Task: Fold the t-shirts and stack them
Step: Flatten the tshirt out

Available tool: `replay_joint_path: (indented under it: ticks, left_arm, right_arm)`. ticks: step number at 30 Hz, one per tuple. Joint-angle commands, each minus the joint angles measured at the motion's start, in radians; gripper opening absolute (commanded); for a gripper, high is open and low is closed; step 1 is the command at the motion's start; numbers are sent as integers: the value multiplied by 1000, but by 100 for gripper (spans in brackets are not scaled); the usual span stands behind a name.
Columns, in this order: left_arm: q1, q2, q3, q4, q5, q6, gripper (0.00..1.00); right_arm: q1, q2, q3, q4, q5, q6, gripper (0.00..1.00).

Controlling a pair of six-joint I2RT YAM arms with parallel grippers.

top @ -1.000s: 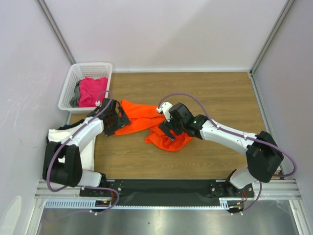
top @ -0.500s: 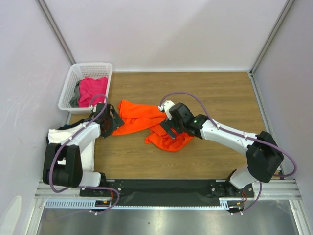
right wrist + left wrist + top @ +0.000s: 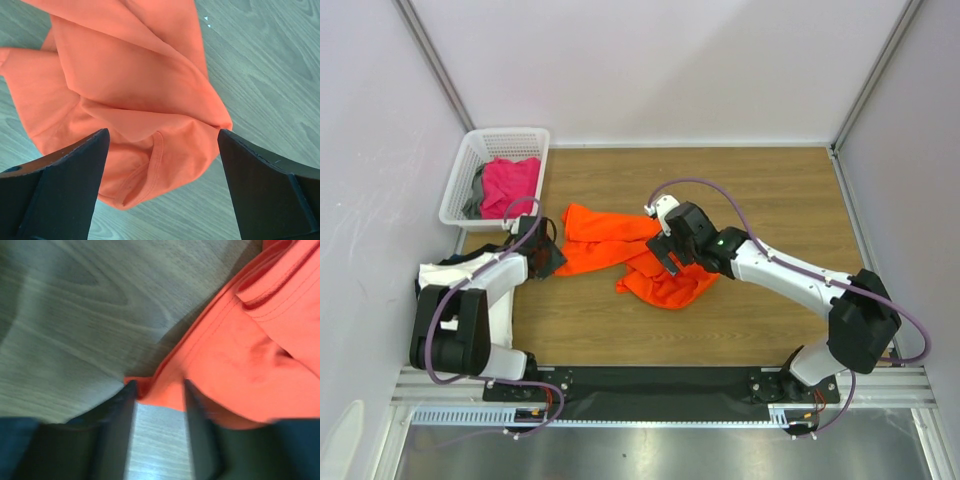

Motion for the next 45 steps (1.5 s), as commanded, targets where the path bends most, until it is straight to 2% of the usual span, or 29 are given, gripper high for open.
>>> replay_joint_path:
  ticks: [1,3,4,5,9,14,19,22,26,29,31,32,33,37,38,42,45]
  left_arm:
    - [10,11,-3,49,-23,1,43]
    - [10,14,-3,55,-17,2,29]
    - [10,13,0,54,-17,2,4]
    - [10,10,3,49,-19,1,0]
    - [10,-33,35,26,-2,22,0]
    - [8,-128,155,-31,9,50,0]
    - [8,-153,244,-80,15,40,1]
    - [8,-159,247,-78,40,33,0]
    - [8,-174,242,-77,52,25,0]
    - [8,-185,255,-83,58,28,0]
    - [8,-196,267,-88,61,30,0]
    - [8,-202,268,-88,60,31,0]
    - [8,-207,270,-88,55,31,0]
    - [8,-242,275,-94,38,36,0]
    - [7,-251,276,-100,37,40,0]
    - [-9,-270,331,-149,9,73,0]
    - [-64,-331,422,-264,-142,103,0]
  right_arm:
    - [-7,-10,45,-12,-31,47,96]
    - [-8,-4,37,-17,-71,35,96]
    - [-7,5,23,-16,-88,28,96]
    - [-4,15,17,-16,-95,21,96]
    - [3,48,-8,12,-107,-7,93]
    - [6,58,-15,58,-137,-50,91]
    - [15,73,-51,80,-184,-125,89]
    - [16,76,-78,95,-197,-151,84]
    - [15,100,-130,150,-187,-173,82]
    - [16,134,-130,184,-129,-176,72]
    - [15,134,-136,243,-86,-183,70]
    - [15,130,-155,274,-72,-185,64]
    - [6,127,-162,303,-70,-193,48]
    - [-16,140,-149,400,-6,-182,16]
    - [-20,144,-135,405,2,-177,2]
    - [-80,99,-85,329,-39,-95,0]
    - [-109,-17,-61,259,-91,-36,0]
